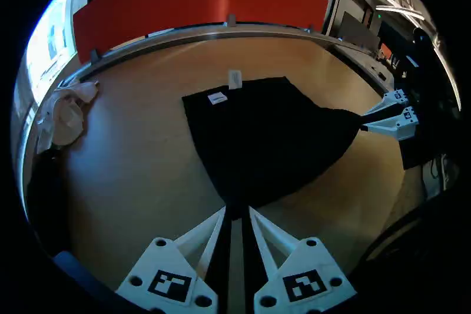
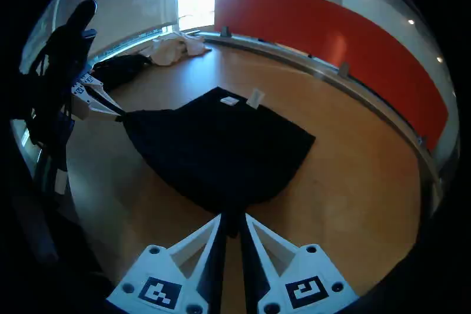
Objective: Fold towel
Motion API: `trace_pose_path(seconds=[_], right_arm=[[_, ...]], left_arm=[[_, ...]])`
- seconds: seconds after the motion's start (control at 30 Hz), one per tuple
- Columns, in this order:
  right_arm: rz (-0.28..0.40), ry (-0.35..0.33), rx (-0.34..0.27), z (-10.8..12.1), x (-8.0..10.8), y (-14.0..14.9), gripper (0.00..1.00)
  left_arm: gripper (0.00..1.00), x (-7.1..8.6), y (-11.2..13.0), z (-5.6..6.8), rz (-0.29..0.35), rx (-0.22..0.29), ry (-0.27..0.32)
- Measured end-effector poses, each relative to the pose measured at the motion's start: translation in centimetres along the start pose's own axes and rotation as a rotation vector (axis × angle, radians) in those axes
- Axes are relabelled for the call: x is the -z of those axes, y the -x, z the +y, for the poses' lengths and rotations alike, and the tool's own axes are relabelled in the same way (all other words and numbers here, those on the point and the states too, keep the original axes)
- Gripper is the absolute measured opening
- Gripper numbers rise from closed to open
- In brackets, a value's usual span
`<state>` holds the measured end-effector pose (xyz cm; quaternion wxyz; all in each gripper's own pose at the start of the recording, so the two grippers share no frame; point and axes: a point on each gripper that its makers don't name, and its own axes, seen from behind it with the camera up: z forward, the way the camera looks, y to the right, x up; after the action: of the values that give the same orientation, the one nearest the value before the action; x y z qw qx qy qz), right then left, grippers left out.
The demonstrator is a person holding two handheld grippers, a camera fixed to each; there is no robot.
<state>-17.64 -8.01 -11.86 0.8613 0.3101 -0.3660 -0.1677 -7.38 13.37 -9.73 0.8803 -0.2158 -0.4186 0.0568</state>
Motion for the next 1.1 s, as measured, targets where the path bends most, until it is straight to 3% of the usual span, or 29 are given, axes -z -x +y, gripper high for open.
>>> trace_pose_path(seconds=[0.4, 0.7, 1.1], right_arm=[[-0.002, -0.02, 0.022, -0.8, 3.2, -1.3, 0.14], [0.001, -0.031, 0.033, -1.1, 5.2, -2.0, 0.14], [-0.01, -0.033, 0.037, -1.1, 5.0, -2.0, 0.14]], left_arm=[[0.12, 3.5, -0.8, 1.6, 0.003, 0.042, 0.011], [0.12, 5.2, -1.0, 2.6, -0.006, 0.021, 0.03], [0.12, 5.0, -1.6, 2.7, 0.0, 0.018, 0.032]])
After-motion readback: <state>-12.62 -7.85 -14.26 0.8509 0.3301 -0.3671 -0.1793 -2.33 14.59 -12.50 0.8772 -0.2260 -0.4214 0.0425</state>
